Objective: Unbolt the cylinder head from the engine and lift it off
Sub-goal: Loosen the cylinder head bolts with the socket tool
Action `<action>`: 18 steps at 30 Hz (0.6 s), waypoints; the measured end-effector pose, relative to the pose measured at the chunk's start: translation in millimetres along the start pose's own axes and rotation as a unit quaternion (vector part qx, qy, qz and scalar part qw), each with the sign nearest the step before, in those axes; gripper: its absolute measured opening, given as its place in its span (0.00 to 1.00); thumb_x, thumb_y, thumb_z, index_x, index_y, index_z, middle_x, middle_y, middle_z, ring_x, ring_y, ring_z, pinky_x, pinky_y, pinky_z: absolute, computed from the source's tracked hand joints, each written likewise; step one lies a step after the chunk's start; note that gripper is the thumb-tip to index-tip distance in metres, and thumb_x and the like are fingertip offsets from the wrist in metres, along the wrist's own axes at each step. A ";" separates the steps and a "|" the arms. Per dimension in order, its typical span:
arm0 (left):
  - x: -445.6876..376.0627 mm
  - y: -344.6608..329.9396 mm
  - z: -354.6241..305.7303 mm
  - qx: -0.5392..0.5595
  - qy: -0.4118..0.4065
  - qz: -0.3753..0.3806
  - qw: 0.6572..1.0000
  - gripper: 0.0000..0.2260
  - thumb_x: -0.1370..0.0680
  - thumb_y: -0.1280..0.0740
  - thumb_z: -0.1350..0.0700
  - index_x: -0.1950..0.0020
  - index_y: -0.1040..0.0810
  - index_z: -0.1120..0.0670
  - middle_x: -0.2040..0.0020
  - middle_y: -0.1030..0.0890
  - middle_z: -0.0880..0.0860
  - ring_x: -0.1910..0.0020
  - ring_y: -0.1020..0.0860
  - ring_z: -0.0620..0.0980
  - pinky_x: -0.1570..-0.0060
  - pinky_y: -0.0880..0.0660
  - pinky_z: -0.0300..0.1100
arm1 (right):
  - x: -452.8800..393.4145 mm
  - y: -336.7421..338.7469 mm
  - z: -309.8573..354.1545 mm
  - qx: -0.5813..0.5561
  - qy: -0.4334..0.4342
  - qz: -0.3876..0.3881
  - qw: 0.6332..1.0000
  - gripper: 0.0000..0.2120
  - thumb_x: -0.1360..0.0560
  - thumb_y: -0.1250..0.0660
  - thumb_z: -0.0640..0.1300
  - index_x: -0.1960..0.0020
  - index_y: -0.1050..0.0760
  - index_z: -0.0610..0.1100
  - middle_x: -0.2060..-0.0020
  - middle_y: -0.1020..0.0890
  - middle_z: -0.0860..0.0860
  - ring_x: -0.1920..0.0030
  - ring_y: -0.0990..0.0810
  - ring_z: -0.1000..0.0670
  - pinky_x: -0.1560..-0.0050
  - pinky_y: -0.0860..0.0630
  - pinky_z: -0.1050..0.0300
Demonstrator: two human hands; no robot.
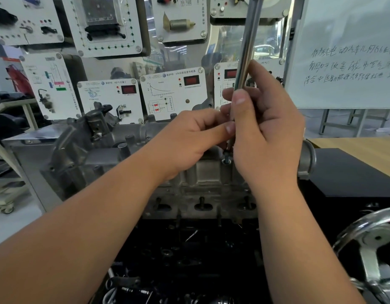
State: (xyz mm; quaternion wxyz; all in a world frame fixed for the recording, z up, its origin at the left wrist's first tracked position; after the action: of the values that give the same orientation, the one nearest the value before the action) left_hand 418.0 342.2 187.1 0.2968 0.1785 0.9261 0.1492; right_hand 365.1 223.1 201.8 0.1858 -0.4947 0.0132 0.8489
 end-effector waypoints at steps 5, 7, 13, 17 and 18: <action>-0.3 3.5 -4.8 -0.008 -0.021 -0.027 0.999 0.11 0.21 0.30 0.62 0.43 0.21 0.69 0.49 0.18 0.69 0.52 0.19 0.67 0.47 0.22 0.60 | 0.0 -6.6 6.0 0.014 0.011 0.028 0.999 0.22 0.20 0.34 0.50 0.30 0.25 0.40 0.44 0.16 0.48 0.44 0.18 0.50 0.43 0.20 0.46; -0.2 2.9 -4.9 -0.007 -0.021 -0.028 0.999 0.13 0.23 0.29 0.65 0.44 0.25 0.73 0.49 0.21 0.74 0.50 0.22 0.73 0.47 0.24 0.64 | 0.5 -6.2 5.3 0.009 0.009 0.027 1.000 0.21 0.21 0.31 0.47 0.31 0.24 0.39 0.45 0.16 0.48 0.44 0.17 0.48 0.43 0.20 0.45; -1.4 2.0 -1.1 0.009 -0.013 -0.025 1.000 0.06 0.24 0.30 0.54 0.52 0.18 0.57 0.56 0.16 0.57 0.55 0.19 0.51 0.50 0.21 0.49 | -1.1 5.6 0.0 0.001 -0.004 -0.019 1.000 0.15 0.19 0.35 0.44 0.36 0.20 0.40 0.56 0.16 0.54 0.56 0.16 0.54 0.51 0.18 0.49; -0.2 0.3 -0.3 0.008 -0.006 0.000 1.000 0.08 0.21 0.33 0.52 0.50 0.16 0.51 0.51 0.14 0.54 0.47 0.17 0.51 0.38 0.22 0.52 | -1.6 4.0 0.2 -0.033 -0.004 -0.009 0.999 0.20 0.18 0.37 0.43 0.27 0.29 0.43 0.52 0.15 0.53 0.54 0.15 0.55 0.51 0.18 0.58; 0.0 0.5 -1.0 0.006 -0.009 0.001 1.000 0.08 0.22 0.33 0.52 0.49 0.16 0.53 0.50 0.14 0.56 0.47 0.17 0.53 0.37 0.22 0.54 | -1.7 4.2 0.9 -0.042 0.001 -0.008 0.999 0.21 0.18 0.36 0.44 0.26 0.31 0.45 0.52 0.15 0.52 0.54 0.15 0.55 0.51 0.18 0.57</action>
State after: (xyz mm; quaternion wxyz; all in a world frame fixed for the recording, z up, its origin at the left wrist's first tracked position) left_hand 417.5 342.4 188.0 0.3038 0.1824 0.9243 0.1419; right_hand 363.7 218.8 203.1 0.1718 -0.5029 -0.0267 0.8467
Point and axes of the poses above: each hand's wrist, its own x-axis away from the middle knuckle, its own y-axis out of the back of the hand, z = x × y, the point moved 9 cm from there along -x, towards the middle knuckle
